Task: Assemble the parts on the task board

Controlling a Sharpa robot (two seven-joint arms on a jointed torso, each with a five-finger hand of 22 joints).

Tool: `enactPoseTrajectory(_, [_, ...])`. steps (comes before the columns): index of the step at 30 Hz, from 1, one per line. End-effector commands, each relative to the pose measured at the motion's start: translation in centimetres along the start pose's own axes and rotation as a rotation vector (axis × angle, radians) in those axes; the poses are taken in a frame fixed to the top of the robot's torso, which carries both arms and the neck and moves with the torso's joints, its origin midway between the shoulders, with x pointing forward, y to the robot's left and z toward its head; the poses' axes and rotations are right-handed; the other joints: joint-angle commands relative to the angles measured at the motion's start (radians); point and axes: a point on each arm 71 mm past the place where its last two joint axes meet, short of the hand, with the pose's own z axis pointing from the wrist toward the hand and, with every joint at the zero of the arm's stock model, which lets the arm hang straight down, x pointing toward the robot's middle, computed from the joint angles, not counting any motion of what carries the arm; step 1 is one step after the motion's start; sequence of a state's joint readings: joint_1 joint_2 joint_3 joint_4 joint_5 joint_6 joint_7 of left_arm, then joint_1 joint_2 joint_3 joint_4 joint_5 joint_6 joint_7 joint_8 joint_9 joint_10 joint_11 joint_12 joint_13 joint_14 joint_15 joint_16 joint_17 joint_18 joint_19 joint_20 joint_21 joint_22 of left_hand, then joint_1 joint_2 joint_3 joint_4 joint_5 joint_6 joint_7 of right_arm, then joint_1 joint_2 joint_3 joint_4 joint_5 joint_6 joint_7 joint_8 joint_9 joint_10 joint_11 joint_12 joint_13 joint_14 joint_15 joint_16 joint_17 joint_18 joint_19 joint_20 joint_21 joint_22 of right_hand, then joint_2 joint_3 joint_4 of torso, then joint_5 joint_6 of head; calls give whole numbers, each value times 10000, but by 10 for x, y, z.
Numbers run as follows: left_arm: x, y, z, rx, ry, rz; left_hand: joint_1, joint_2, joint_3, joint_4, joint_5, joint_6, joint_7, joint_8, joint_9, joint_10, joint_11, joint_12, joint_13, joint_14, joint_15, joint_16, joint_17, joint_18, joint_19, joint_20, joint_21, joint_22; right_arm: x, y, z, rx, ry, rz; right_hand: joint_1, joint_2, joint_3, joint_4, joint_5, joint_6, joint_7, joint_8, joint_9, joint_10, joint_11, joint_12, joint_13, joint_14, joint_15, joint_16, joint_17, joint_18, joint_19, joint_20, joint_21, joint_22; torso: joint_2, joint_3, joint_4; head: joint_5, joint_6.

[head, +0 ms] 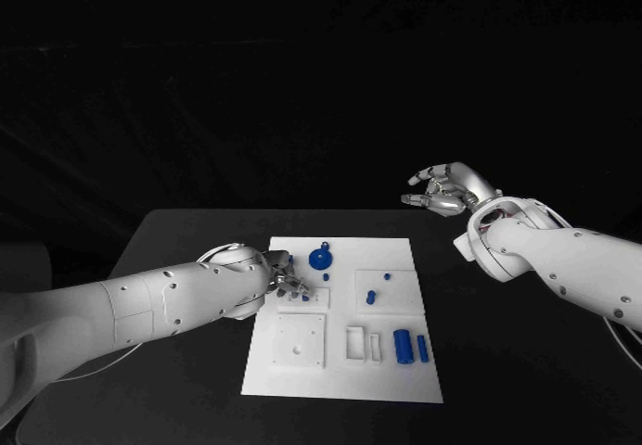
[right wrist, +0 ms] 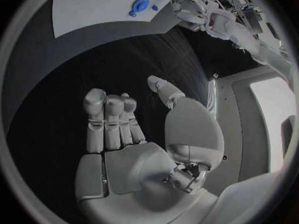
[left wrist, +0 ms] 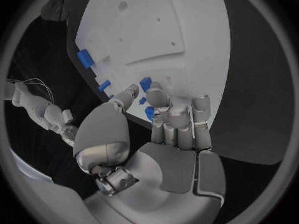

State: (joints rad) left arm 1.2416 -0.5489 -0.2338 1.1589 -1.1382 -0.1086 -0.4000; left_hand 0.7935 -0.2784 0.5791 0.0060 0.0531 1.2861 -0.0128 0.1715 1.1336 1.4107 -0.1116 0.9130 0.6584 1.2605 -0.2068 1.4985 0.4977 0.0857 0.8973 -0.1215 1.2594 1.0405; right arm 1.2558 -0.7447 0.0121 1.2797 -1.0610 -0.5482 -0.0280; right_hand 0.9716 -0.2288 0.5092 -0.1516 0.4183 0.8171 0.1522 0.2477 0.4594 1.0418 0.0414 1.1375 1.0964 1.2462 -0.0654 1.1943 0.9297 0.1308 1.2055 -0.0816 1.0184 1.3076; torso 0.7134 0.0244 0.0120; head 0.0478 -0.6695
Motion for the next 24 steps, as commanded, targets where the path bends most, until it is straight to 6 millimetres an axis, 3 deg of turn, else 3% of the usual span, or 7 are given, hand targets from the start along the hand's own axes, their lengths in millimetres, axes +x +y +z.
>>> enactPoseTrajectory(1, [-1,0,-1,-2,-176,-204,-157,-21,-167,89,-39,-30,53,59,18,-26,29,-33,12,-113,-46,-6,18,140,-60,-1353,-53,15,1,1,0,-121,87,-56,-96,22,-24,23,42,51,54,25,-11,-99,19,46,-12,46,-23,-69,-4,1310,40,-28,-51,44,-4,-1,4,-5,11])
enactPoseTrajectory(13, [-8,3,-4,46,-76,-1267,-1134,-62,-1252,844,-31,-121,0,21,91,-109,-36,-63,44,-243,-122,-1,51,302,-268,-1428,-175,19,0,-1,0,-97,68,-68,-104,21,-25,30,47,46,55,23,-13,-101,20,48,-17,45,-22,-70,-4,1310,40,-28,-53,46,1,-5,5,-37,26])
enactPoseTrajectory(18, [-21,4,-8,337,-49,-2249,-784,102,-1383,884,-31,-295,43,-82,80,-216,-15,-170,7,-338,-114,-109,9,329,-313,-1433,-185,33,0,-1,-1,-90,65,-70,-105,23,-25,32,50,45,55,22,-14,-101,20,50,-19,46,-22,-70,-4,1310,40,-28,-54,47,0,-1,12,-49,69])
enactPoseTrajectory(19, [-25,4,-8,389,-51,-2402,-529,361,-1563,760,-46,-433,112,-161,64,-361,53,-310,-53,-484,-41,-270,-59,276,-437,-1377,-259,18,0,-2,0,-83,61,-75,-105,23,-24,33,51,44,56,22,-14,-102,20,50,-20,46,-22,-71,-4,1310,40,-28,-55,47,0,2,9,-50,77])
enactPoseTrajectory(20, [-30,5,-9,444,-67,-2469,-385,436,-1714,683,-24,-603,173,-252,38,-527,102,-463,-119,-631,12,-447,-134,241,-562,-1337,-361,-15,-1,-2,0,-66,48,-85,-104,23,-24,33,51,43,56,22,-14,-102,20,50,-20,46,-22,-71,-4,1310,40,-28,-55,47,1,-4,7,-53,92])
enactPoseTrajectory(24, [-47,10,-10,369,-84,-2625,-178,469,-1859,580,10,-1336,341,-642,-122,-1082,265,-866,-282,-1043,190,-865,-308,156,-875,-1241,-621,-107,-1,-4,0,-24,22,-108,-104,23,-24,33,51,43,56,22,-14,-102,20,50,-20,46,-22,-71,-4,1310,40,-28,-55,47,5,-16,14,-54,115])
